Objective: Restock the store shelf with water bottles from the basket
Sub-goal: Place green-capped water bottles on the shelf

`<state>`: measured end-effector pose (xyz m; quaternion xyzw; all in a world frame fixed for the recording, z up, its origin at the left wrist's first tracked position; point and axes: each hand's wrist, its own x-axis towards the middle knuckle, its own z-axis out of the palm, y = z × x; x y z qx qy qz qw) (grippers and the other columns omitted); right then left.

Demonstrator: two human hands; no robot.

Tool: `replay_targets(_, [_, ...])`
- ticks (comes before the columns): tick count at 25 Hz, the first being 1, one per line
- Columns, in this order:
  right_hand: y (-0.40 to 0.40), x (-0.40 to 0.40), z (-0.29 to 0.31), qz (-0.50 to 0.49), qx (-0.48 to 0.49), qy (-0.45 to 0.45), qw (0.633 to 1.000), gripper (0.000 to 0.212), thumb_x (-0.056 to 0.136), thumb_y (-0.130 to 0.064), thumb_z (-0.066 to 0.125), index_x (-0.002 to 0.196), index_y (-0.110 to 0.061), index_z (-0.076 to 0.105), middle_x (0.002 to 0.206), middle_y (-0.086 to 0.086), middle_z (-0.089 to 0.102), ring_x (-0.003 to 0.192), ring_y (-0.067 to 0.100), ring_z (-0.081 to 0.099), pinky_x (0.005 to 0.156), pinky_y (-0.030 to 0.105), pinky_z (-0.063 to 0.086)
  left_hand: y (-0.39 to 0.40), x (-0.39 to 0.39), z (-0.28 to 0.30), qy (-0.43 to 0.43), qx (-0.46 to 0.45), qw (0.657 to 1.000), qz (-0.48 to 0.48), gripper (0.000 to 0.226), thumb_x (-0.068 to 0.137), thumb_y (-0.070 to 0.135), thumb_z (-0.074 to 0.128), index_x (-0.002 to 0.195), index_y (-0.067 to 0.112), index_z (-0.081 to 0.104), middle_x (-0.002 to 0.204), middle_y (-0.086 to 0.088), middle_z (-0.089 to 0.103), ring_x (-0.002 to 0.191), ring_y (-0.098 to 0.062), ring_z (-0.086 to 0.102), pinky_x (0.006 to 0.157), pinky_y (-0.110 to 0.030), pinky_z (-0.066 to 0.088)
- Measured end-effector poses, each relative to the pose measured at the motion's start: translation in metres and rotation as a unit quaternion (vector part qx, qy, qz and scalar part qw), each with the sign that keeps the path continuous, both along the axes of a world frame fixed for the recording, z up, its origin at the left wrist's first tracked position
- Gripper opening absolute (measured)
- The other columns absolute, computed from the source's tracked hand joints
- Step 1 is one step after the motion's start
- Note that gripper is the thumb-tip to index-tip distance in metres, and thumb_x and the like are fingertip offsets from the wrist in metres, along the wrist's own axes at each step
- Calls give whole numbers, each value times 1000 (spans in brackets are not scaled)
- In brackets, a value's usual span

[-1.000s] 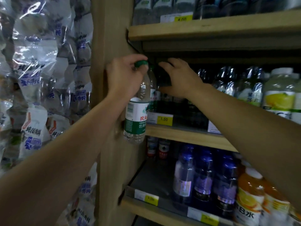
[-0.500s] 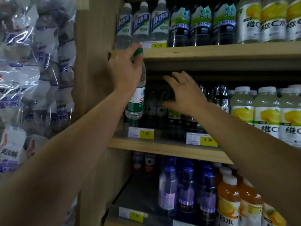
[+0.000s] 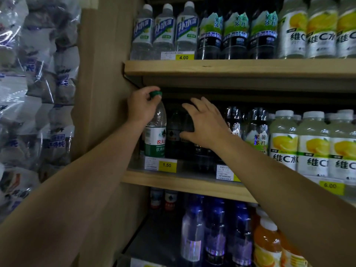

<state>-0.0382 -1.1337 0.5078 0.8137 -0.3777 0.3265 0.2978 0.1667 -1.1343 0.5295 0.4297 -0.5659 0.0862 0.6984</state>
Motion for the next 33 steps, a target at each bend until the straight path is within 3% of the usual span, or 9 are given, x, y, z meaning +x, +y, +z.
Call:
replay_targets(5, [-6, 9, -5, 4, 6, 2, 1000, 92, 81, -57, 69, 154, -26, 22, 163, 6, 13, 151, 29, 4, 122, 47, 9, -13, 12, -14, -40, 97, 993, -44, 63, 89, 16, 68, 145, 32, 45, 123, 5, 56, 114, -13, 58, 99, -31, 49])
replay_targets(8, [-8, 14, -7, 7, 8, 4, 1000, 92, 81, -56, 69, 155, -25, 22, 163, 6, 12, 151, 30, 3, 122, 47, 8, -14, 10, -15, -55, 108, 991, -60, 68, 91, 15, 66, 149, 34, 37, 137, -2, 57, 120, -16, 58, 103, -37, 49])
replay_targets(11, [-8, 15, -7, 11, 4, 2, 1000, 93, 81, -55, 70, 155, -25, 22, 163, 6, 12, 151, 30, 4, 121, 48, 9, -8, 6, -18, -100, 120, 988, -11, 77, 90, 17, 66, 153, 34, 26, 146, -6, 50, 128, -21, 53, 107, -37, 45])
replay_targets(14, [-11, 11, -7, 9, -1, -9, 1000, 94, 80, -56, 71, 154, -26, 22, 163, 6, 13, 150, 30, 6, 122, 47, 9, 2, 1, -36, -211, 160, 961, 79, 98, 78, 16, 79, 155, 36, 20, 158, -12, 30, 137, -29, 42, 110, -41, 41])
replay_targets(17, [-12, 10, -8, 9, 4, -12, 1000, 95, 79, -56, 71, 154, -26, 22, 163, 6, 13, 150, 30, 5, 122, 47, 10, 4, 2, -52, -239, 157, 947, 147, 97, 77, 12, 80, 154, 32, 25, 161, -18, 18, 144, -34, 32, 115, -38, 34])
replay_targets(25, [-13, 21, -13, 41, 0, -8, 999, 93, 80, -55, 72, 154, -25, 24, 162, 6, 14, 150, 31, 6, 122, 46, 10, 7, 25, -60, -231, 167, 932, 225, 92, 83, 7, 74, 155, 30, 23, 162, -19, 11, 142, -36, 34, 111, -34, 35])
replay_targets(29, [-14, 26, -13, 51, -2, -6, 999, 93, 80, -53, 72, 154, -25, 24, 162, 6, 14, 150, 31, 5, 122, 47, 10, 9, 25, -65, -293, 181, 884, 315, 96, 81, 25, 77, 156, 33, 17, 163, -16, 3, 140, -43, 30, 107, -47, 41])
replay_targets(33, [-17, 32, -12, 62, -1, -8, 998, 94, 80, -53, 72, 154, -25, 23, 162, 7, 14, 150, 31, 6, 122, 47, 10, 19, 24, -67, -408, 150, 803, 407, 92, 79, 29, 79, 154, 30, 26, 164, -14, -1, 147, -42, 9, 114, -55, 28])
